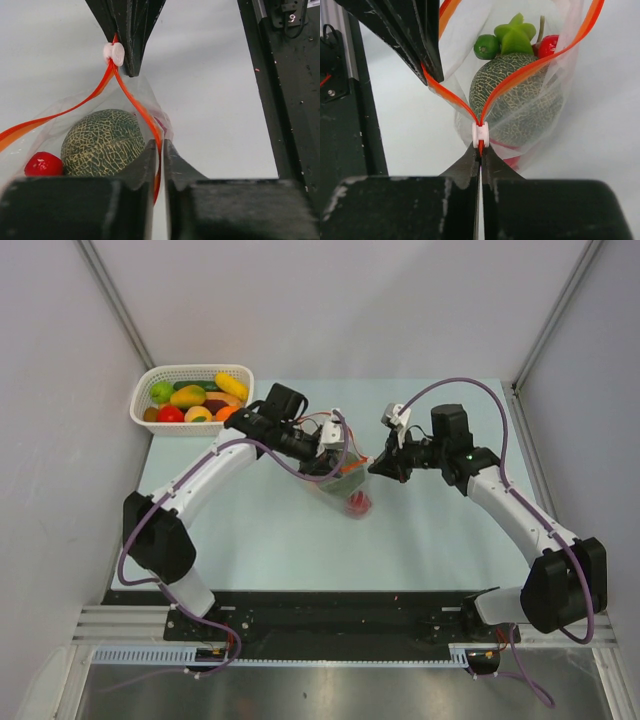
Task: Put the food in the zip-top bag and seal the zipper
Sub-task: Place the fake vegetable in the zipper food storage bag, then zip the zipper food storage bag at the center of the board.
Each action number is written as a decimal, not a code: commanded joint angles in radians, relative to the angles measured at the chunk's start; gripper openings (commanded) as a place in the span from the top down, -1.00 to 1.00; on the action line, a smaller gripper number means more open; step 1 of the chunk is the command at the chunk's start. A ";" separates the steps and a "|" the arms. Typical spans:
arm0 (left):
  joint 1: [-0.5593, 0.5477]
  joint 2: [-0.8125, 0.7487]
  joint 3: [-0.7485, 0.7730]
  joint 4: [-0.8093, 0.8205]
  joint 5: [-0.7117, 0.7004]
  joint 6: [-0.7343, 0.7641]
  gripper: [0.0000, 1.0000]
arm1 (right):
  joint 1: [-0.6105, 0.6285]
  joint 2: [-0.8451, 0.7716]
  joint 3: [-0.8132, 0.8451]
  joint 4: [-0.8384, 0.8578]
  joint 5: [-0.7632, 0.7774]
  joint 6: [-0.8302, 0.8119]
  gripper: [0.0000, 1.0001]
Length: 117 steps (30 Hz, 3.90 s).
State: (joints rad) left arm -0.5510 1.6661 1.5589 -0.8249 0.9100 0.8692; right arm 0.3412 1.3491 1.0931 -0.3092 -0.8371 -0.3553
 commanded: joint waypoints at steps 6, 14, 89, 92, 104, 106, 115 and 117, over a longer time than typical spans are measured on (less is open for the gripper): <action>0.056 -0.132 0.001 0.161 -0.071 0.013 -0.99 | 0.016 -0.041 -0.004 0.058 0.020 -0.053 1.00; -0.003 -0.089 0.065 0.095 -0.033 0.223 -0.90 | 0.041 -0.065 -0.007 0.079 0.043 -0.059 1.00; 0.353 0.098 0.319 0.016 -0.186 0.072 1.00 | -0.243 -0.050 -0.056 0.414 0.142 0.091 1.00; 0.350 0.107 0.336 0.105 -0.194 -0.024 1.00 | -0.234 0.007 -0.026 0.571 0.228 0.140 1.00; 0.252 -0.115 -0.177 0.084 -0.252 0.191 1.00 | -0.150 0.143 0.017 0.071 0.079 -0.164 1.00; 0.217 -0.176 -0.282 0.099 -0.261 0.218 1.00 | -0.142 0.156 0.005 -0.048 0.069 -0.287 1.00; 0.094 -0.327 -0.658 0.174 -0.266 0.165 1.00 | -0.088 0.070 -0.148 -0.408 0.116 -0.692 1.00; 0.076 -0.359 -0.712 0.187 -0.275 0.163 1.00 | -0.059 0.032 -0.170 -0.444 0.128 -0.732 0.98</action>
State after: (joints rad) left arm -0.4400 1.3941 0.9165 -0.6880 0.6365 1.0294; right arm 0.2424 1.4727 0.9577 -0.5884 -0.7288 -0.8822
